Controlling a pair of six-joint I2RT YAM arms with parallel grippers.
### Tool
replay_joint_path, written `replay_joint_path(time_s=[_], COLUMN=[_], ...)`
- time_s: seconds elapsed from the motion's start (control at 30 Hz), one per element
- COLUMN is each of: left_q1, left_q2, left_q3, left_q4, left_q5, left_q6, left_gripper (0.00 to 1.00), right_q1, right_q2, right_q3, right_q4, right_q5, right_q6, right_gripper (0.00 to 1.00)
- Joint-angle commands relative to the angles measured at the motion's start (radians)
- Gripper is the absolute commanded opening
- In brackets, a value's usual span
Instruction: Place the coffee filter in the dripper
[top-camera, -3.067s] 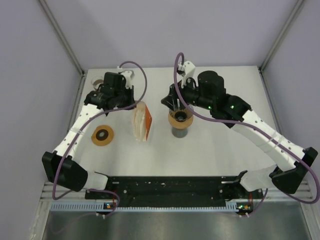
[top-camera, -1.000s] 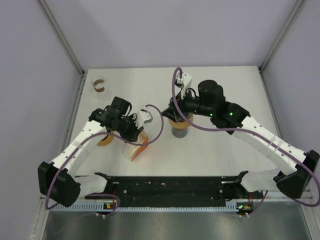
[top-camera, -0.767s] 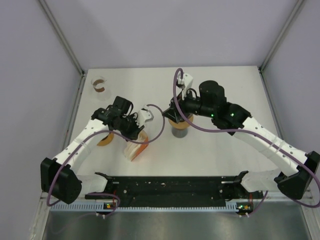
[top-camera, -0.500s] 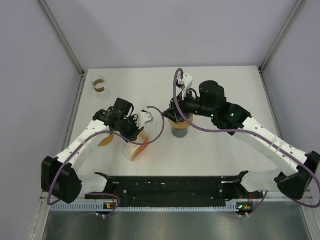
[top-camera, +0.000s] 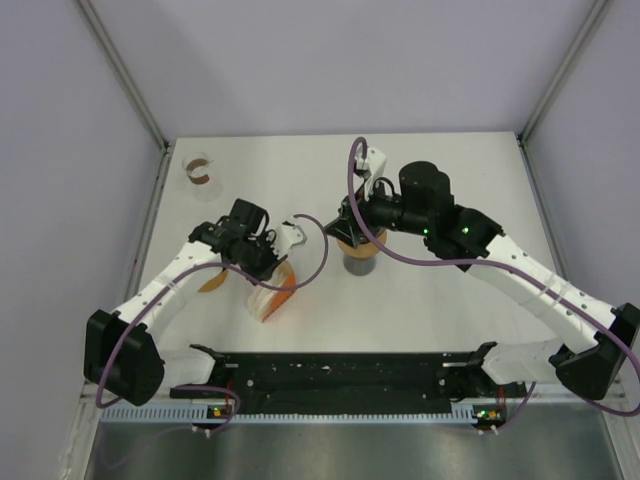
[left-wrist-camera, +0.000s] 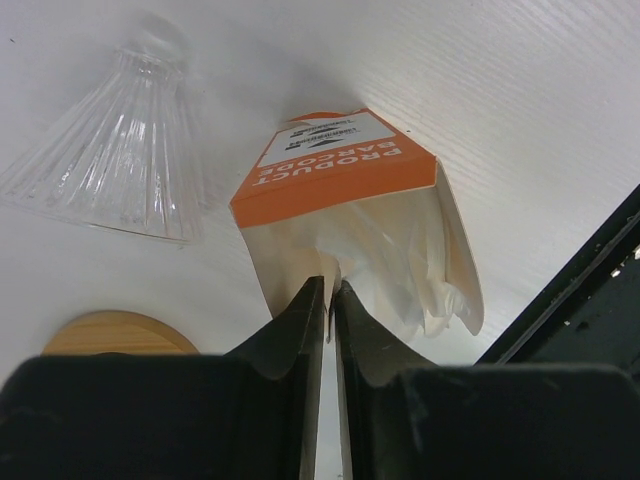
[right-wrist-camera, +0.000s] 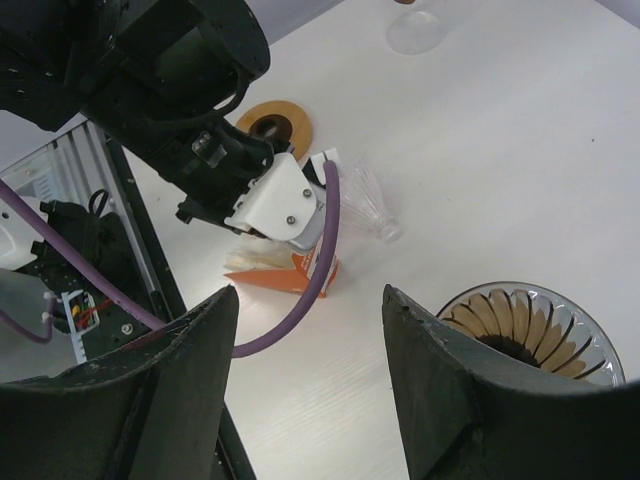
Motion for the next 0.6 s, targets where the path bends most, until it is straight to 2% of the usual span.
replay_joint_path(time_s=[0.0, 0.07, 0.23, 0.57], left_q1=[0.000, 0.000, 0.000, 0.000], left_q2=[0.017, 0.022, 0.008, 0.002], left_q3=[-0.010, 0.005, 0.085, 0.188], left_q4=[0.033, 0.015, -0.076, -0.203], left_q5=[-0.009, 0.002, 0.043, 0.029], left_q6=[-0.021, -0.027, -0.044, -0.062], left_gripper=[0.12, 0.00, 0.00, 0.00], right_q1=[0.009, 0.009, 0.009, 0.009], right_q2=[-0.032, -0.032, -0.032, -0.031], right_q3=[-0.004, -0.005, -0.004, -0.008], right_q4=[0.035, 0.037, 0.035, 0.035], right_q5=[-0.017, -0.017, -0.017, -0.017], right_q6=[-0.009, -0.009, -0.011, -0.014], right_gripper=[0.60, 0.60, 0.60, 0.61])
